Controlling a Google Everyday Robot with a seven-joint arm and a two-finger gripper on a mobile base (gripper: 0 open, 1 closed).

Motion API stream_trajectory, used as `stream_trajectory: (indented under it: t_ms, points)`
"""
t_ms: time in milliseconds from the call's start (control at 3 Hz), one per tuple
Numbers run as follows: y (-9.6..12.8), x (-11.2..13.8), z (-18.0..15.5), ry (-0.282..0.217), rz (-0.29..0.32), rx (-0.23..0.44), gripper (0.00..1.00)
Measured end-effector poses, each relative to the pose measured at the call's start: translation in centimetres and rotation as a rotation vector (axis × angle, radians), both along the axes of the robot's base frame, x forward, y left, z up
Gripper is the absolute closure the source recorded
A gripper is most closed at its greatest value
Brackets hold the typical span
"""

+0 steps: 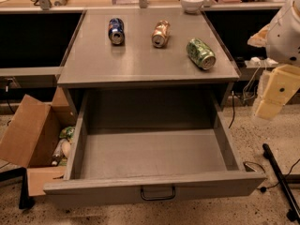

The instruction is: Place green can into top drawer

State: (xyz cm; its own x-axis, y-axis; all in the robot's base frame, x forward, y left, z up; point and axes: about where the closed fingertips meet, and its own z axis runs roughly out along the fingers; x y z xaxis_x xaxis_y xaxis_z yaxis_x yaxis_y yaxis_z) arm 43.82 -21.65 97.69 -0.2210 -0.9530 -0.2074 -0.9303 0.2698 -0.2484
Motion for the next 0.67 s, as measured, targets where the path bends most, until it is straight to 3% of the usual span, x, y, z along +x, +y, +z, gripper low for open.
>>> stream_trajectory:
  t_ms: [333,667]
  points:
    - [0.0,0.0,0.0,0.0,0.0,0.0,0.0]
    - [-0.9,1.7,-0.1,-0.025,-0.039,0.025,0.0]
